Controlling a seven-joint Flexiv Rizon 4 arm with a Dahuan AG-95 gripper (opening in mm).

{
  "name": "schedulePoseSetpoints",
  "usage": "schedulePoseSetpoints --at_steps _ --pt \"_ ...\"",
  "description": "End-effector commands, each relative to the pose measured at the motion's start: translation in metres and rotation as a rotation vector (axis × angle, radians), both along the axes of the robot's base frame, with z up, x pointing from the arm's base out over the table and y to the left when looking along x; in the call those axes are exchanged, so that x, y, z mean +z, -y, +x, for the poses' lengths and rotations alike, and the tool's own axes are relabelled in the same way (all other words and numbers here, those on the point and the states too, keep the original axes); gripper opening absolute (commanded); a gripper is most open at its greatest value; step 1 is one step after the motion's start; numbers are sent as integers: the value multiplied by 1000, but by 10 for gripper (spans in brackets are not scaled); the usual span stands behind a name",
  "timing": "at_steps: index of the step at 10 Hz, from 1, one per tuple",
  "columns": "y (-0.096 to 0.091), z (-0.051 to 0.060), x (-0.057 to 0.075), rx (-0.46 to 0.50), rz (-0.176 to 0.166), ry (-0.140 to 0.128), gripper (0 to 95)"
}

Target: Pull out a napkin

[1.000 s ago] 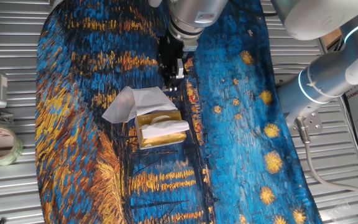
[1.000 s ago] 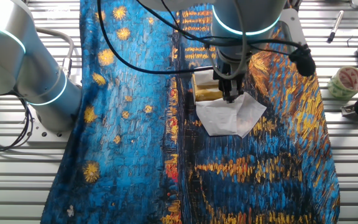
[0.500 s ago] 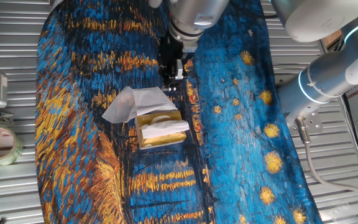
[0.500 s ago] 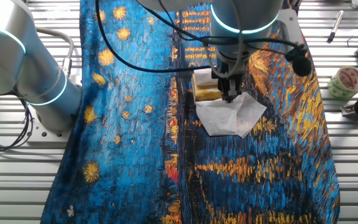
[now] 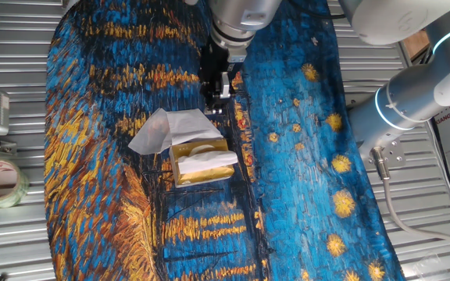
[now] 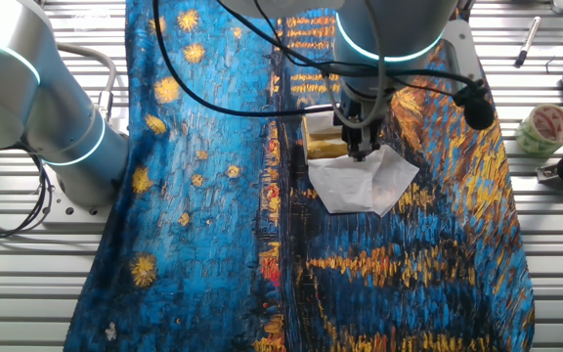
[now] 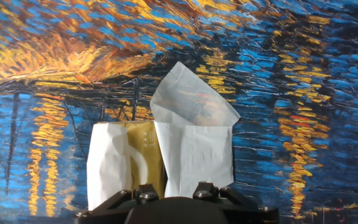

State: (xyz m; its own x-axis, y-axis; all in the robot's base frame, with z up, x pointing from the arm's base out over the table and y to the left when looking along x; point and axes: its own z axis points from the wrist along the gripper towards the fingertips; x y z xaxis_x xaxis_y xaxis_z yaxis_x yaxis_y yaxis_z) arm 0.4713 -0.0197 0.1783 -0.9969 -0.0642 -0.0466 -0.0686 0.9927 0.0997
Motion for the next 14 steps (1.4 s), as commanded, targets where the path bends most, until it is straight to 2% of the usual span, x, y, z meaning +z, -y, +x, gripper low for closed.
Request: schedulePoseSetpoints --at_steps 1,7,10,14 --pt "0 -1 1 -5 -1 5 380" --pt "0 -2 1 -8 34 5 380" --pt "0 -2 1 12 8 1 380" --pt "0 -2 1 22 9 -6 380"
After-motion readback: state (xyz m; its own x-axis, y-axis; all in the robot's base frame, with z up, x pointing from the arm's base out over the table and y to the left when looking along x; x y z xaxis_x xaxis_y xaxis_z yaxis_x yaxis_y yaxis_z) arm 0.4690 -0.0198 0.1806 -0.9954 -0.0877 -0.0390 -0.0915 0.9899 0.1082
